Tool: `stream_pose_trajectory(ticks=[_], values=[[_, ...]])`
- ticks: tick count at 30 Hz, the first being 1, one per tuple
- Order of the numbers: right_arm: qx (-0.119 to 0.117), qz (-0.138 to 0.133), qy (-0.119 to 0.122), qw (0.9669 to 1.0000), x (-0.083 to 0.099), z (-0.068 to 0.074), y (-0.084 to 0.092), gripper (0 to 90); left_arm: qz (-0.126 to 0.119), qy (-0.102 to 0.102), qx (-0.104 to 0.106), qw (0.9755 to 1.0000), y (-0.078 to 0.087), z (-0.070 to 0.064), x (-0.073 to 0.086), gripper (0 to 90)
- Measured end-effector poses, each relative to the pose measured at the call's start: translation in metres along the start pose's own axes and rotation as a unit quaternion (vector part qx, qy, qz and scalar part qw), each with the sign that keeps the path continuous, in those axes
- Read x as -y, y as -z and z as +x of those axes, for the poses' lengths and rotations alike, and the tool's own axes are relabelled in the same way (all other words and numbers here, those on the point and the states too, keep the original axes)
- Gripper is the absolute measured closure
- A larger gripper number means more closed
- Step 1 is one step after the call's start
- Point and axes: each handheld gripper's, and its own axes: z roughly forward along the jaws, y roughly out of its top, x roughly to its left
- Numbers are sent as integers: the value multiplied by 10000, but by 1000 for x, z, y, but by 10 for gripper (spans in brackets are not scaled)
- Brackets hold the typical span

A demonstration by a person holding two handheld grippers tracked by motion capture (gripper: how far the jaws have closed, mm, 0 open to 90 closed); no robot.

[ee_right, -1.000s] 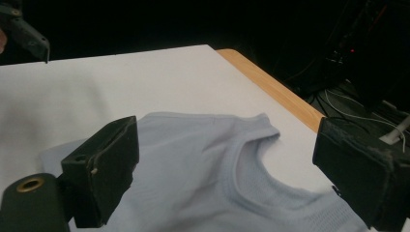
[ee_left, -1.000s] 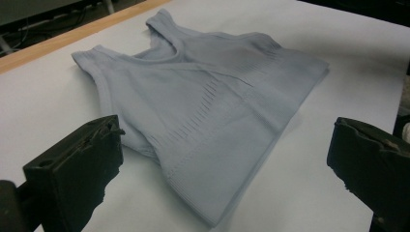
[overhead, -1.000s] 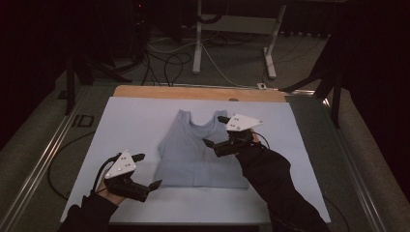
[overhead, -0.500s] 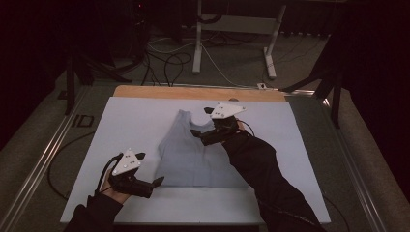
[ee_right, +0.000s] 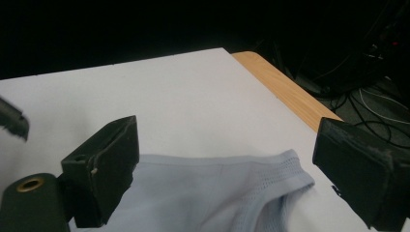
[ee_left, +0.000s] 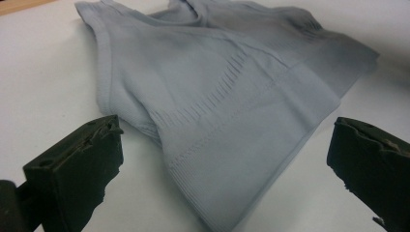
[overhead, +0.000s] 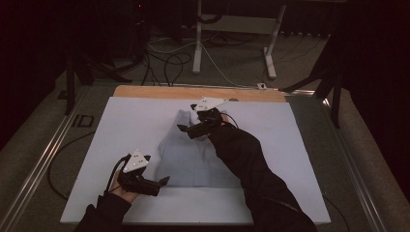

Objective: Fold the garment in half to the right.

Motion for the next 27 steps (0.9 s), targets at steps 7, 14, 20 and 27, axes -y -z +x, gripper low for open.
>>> stream_pose_trajectory(ticks=[7, 14, 20, 27], values=[[-127, 102, -70, 9998, 5, -6, -24, 94, 333, 257, 88, 9991, -12, 9, 9, 3], [-65, 267, -167, 9995, 11, -15, -42, 94, 639, 157, 66, 9978, -19, 11, 12, 23], [-21, 410, -157, 9990, 15, -21, -51, 95, 943, 24, 135, 9954, -23, 11, 16, 164], [10, 518, -152, 9985, 19, -24, -58, 94, 1283, 22, 19, 9917, -30, 10, 17, 267]])
